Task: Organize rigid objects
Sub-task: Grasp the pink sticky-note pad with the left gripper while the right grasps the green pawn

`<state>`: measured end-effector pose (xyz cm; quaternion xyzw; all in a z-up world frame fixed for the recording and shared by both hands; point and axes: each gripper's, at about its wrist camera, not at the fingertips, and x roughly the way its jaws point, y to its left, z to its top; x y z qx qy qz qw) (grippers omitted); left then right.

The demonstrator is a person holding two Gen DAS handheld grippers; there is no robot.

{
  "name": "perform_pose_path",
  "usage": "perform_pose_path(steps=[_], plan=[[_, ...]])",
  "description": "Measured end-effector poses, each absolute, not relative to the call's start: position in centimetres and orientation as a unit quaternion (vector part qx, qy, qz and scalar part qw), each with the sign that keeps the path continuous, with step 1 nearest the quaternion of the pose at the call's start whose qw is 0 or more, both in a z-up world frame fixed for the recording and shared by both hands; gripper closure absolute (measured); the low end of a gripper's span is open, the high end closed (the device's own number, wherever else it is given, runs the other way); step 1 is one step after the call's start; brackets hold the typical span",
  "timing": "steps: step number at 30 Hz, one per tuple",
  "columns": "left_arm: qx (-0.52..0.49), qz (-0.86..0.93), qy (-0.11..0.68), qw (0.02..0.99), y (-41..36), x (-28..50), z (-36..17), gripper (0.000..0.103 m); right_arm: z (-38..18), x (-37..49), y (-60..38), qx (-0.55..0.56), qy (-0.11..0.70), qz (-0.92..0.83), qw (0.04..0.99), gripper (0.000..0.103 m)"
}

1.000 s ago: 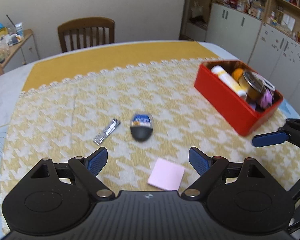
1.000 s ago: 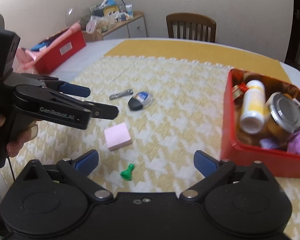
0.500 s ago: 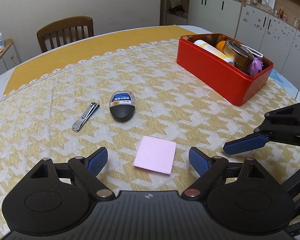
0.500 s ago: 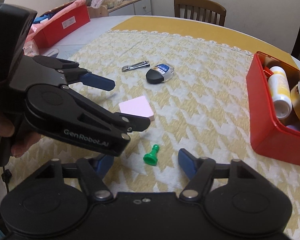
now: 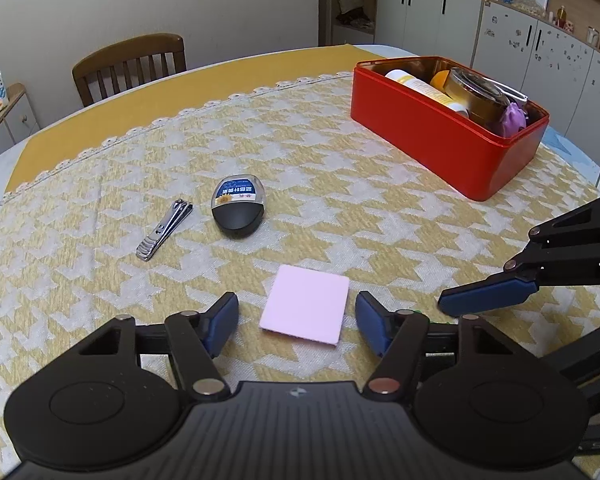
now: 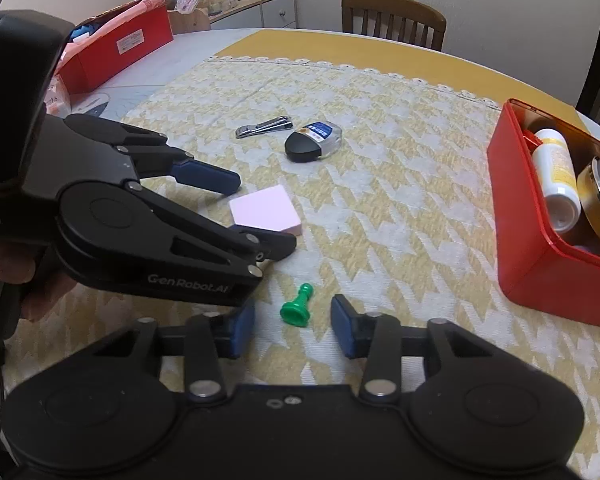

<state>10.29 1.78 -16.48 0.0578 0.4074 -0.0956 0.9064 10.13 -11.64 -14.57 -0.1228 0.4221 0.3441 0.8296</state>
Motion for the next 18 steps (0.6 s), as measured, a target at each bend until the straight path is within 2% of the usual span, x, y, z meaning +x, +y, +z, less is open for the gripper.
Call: perform_pose_path(steps=[10, 13, 18], plan=[[0.06, -0.096, 0.411, 0.905, 0.9, 10.2, -16.2, 0.059, -14.6, 10.1, -12.4, -0.126, 0.418, 0.346, 0.831, 0.082], [0.053, -0.09, 0.412, 0.905, 0.8, 10.3, -16.2, 0.063, -14.6, 10.2, -12.7, -0.123, 0.418, 0.346, 0.831, 0.088], [0.056, -0.081, 0.413, 0.905, 0.5, 10.2, -16.0, 0.063, -14.4, 10.1, -13.4, -0.115, 0.416, 0.35, 0.831, 0.088]])
